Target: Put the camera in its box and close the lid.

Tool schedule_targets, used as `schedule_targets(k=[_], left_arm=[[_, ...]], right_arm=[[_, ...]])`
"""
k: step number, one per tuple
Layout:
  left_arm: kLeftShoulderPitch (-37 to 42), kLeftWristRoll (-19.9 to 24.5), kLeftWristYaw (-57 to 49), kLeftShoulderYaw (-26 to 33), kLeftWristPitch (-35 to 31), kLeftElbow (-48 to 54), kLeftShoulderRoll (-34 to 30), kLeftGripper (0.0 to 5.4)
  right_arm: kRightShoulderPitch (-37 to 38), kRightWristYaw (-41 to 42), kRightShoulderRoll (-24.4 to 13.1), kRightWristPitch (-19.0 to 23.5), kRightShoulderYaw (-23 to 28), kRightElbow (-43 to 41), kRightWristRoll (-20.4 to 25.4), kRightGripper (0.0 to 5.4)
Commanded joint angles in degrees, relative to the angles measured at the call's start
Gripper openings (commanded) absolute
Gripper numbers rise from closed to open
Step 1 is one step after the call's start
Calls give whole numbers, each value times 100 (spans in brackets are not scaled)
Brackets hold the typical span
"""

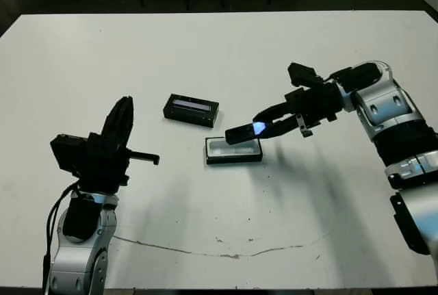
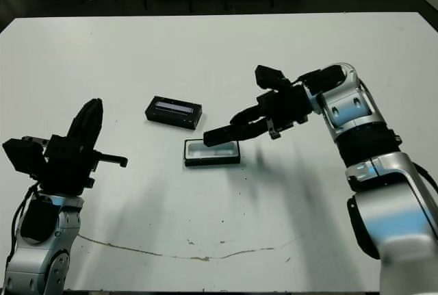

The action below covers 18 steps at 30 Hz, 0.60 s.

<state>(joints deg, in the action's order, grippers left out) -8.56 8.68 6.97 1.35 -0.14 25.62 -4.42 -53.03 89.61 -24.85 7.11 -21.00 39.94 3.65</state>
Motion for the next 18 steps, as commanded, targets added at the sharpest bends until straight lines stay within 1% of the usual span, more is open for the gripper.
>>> schedule_targets(k=[1, 6, 11, 15, 18], left_arm=[[-42, 44, 34, 20, -5, -117, 1, 0], [-64, -22, -1, 0, 17, -110, -8, 0], [-60, 22, 25, -2, 41, -129, 2, 0], [-63, 18, 19, -12, 38, -134, 8, 0], [-59, 21, 12, -16, 21, -132, 16, 0]], right_arm=[[-102, 118, 108, -210, -76, 253, -145, 60], [-121, 155, 177, -158, -128, 342, -245, 60], [-121, 252, 258, -91, -74, 444, -231, 60], [-84, 253, 277, -266, -41, 427, -227, 60], [-101, 283, 286, -152, -106, 453, -170, 60]])
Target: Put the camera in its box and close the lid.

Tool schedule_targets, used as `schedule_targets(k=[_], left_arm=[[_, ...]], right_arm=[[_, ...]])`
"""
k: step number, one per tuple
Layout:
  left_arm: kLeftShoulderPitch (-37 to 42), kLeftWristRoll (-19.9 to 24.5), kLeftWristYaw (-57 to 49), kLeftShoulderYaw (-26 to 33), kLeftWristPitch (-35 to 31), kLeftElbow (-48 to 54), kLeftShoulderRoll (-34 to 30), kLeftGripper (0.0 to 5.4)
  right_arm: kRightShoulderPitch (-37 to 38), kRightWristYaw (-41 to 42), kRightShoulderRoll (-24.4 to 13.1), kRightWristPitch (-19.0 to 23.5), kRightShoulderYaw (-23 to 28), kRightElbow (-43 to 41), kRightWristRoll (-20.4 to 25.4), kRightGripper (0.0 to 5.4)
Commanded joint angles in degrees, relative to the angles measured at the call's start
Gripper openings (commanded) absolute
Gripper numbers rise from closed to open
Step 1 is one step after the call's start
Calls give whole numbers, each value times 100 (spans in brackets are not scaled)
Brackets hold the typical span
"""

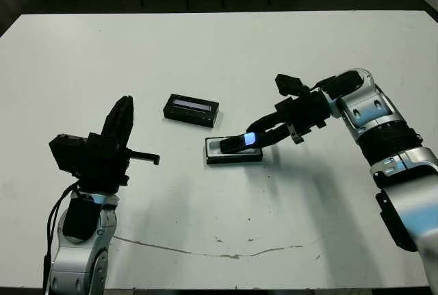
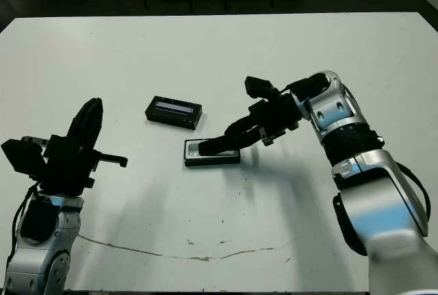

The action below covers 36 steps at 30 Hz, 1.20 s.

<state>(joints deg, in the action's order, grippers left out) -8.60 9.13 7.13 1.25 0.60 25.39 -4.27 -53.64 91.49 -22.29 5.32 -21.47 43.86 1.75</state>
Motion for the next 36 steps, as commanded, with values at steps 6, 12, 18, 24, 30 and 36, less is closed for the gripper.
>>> schedule_targets(k=[6, 12, 18, 24, 30, 36], left_arm=[[-63, -50, 4, -10, 0, -128, -4, 0], [-82, -49, -12, -23, -33, -100, 2, 0], [-108, -70, -38, -36, -41, -75, 12, 0], [-114, -59, -41, -32, -35, -90, 19, 0], [-120, -105, -60, -44, -14, -78, 26, 0], [-144, -120, -83, -55, -28, -51, 41, 0]], right_arm=[[-2, 94, 28, 185, -75, -95, -4, 60], [92, -197, 50, 85, -69, -194, -128, 60], [222, -360, 127, 176, -114, -214, -168, 60], [319, -498, 186, 34, -197, -302, -323, 60], [481, -751, 158, -112, -324, -661, -562, 60], [530, -726, 253, 298, -367, -651, -550, 60]])
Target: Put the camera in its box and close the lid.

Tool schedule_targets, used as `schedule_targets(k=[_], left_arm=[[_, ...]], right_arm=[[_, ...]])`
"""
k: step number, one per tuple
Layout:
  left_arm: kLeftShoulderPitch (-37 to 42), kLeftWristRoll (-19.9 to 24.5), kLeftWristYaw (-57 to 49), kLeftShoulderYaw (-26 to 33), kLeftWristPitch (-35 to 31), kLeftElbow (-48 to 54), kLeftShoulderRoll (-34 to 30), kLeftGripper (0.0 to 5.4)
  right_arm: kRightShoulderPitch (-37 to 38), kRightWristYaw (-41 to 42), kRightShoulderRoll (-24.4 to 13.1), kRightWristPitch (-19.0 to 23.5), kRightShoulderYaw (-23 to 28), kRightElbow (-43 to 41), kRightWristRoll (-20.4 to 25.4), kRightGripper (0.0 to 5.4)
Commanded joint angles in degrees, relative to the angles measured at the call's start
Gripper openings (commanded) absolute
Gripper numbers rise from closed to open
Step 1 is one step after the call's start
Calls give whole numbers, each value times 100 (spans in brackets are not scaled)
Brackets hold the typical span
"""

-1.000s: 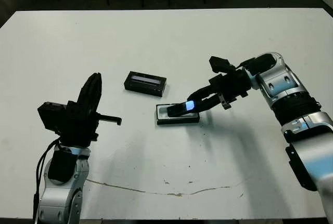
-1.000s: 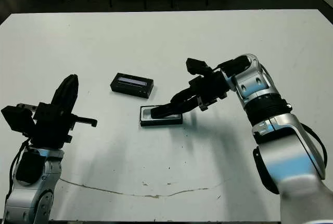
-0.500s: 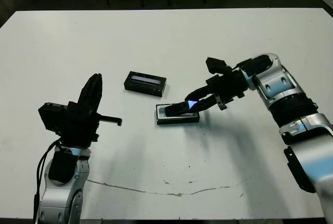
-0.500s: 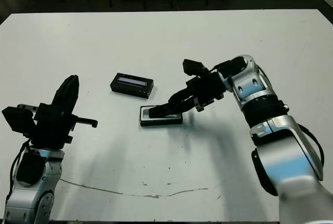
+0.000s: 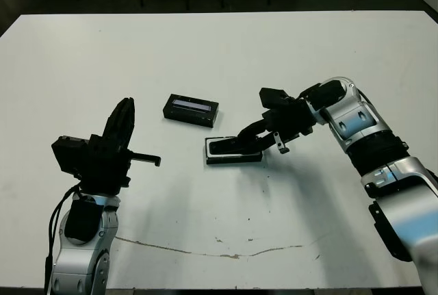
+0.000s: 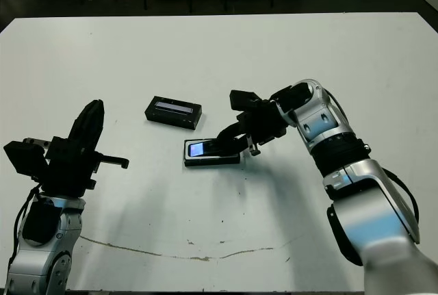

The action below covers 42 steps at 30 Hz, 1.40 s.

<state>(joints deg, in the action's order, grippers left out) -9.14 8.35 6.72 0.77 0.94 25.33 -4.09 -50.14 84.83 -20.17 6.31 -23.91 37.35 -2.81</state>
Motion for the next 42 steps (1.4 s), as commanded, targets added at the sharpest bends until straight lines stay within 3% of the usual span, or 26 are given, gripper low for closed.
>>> schedule_targets(k=[1, 10, 13, 17, 22, 33, 40, 42], left_arm=[[-91, -38, -47, -11, -72, -37, 28, 0], [-110, -32, -78, -8, -166, 7, 45, 0], [-109, 27, -74, -2, -189, 11, 71, 0], [-134, -113, -124, -23, -134, 19, 62, 0], [-125, -191, -113, -23, -33, -37, 71, 0], [-85, -131, -50, 3, 47, -142, 79, 0], [-77, -56, -25, 15, 25, -139, 85, 0], [-72, -56, -11, 12, 62, -154, 77, 0]], right_arm=[[187, -67, 47, 234, -139, -23, -106, 60], [352, -298, 95, 157, -201, -192, -146, 60], [395, -450, 56, 343, -169, -290, -160, 60], [329, -386, -156, -304, -177, -353, -216, 131], [403, -640, -447, -778, -54, -731, -314, 219], [685, -1114, -766, -453, 63, -1461, -406, 410], [730, -801, -1027, -435, 318, -1859, 61, 535], [767, -751, -1053, -286, 476, -1971, 312, 538]])
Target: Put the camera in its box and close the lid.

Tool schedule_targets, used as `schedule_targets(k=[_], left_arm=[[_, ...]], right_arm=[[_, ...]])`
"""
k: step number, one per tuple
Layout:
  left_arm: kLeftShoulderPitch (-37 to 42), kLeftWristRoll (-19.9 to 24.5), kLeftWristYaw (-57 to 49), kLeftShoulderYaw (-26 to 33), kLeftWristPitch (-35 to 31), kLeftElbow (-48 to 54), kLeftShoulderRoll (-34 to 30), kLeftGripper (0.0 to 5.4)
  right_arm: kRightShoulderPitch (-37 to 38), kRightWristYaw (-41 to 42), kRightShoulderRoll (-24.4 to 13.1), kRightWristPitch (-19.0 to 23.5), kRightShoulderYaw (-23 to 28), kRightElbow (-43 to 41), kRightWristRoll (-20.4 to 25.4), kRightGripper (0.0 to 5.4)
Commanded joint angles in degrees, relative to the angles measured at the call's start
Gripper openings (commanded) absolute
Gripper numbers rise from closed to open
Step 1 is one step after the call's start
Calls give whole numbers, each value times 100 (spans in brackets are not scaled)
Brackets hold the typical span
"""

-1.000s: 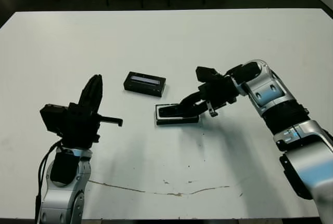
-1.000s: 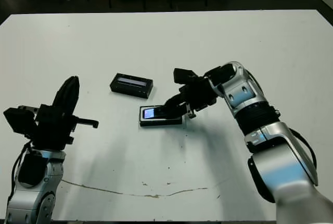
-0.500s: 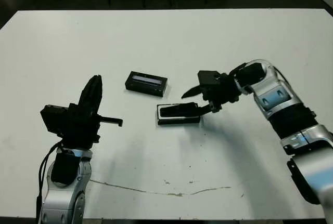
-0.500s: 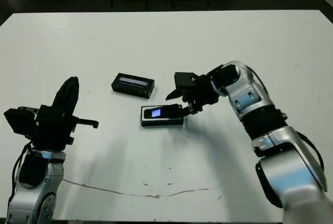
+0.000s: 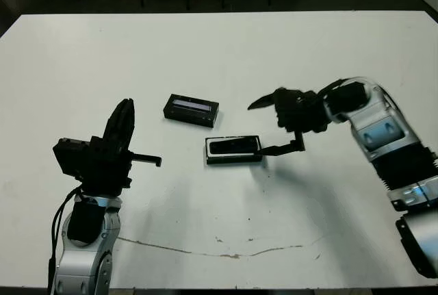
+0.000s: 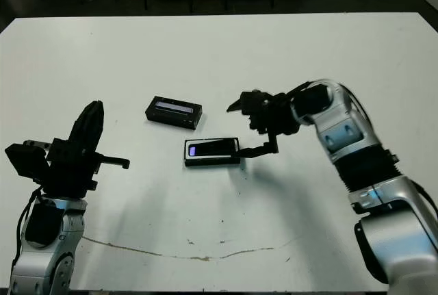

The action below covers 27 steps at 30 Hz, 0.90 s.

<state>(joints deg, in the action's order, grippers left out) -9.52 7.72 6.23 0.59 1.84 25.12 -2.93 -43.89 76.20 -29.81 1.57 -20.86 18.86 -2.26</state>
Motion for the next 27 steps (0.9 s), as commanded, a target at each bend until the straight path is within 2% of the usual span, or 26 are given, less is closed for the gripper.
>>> schedule_targets(k=[1, 4, 7, 12, 15, 18, 22, 27], left_arm=[[-32, -8, 45, 26, -2, -143, -51, 0], [-36, -32, 45, 27, 14, -147, -52, 0], [-47, -61, 18, 25, -22, -122, -48, 0], [-56, -69, 2, 17, -38, -98, -19, 0], [-61, -91, -21, 5, -81, -70, -3, 0], [-57, -111, -32, -6, -60, -72, 5, 0], [-43, -80, 12, 32, -8, -120, -21, 0], [-58, 30, 65, 113, 10, -164, -23, 0]], right_arm=[[173, 121, -81, 300, 277, -185, 421, 538], [456, -196, 29, 1144, 796, -617, 1089, 538], [727, -559, 14, 1795, 1107, -1188, 1478, 538], [1045, -1025, -27, 2434, 1382, -1984, 1883, 538], [1449, -1867, 169, 2688, 1585, -2636, 1912, 538], [2033, -3010, 523, 2482, 1718, -3301, 1644, 506], [2952, -4374, 966, 2131, 1832, -4196, 1160, 437], [4110, -5151, 1480, 1460, 2098, -4636, 1216, 343]])
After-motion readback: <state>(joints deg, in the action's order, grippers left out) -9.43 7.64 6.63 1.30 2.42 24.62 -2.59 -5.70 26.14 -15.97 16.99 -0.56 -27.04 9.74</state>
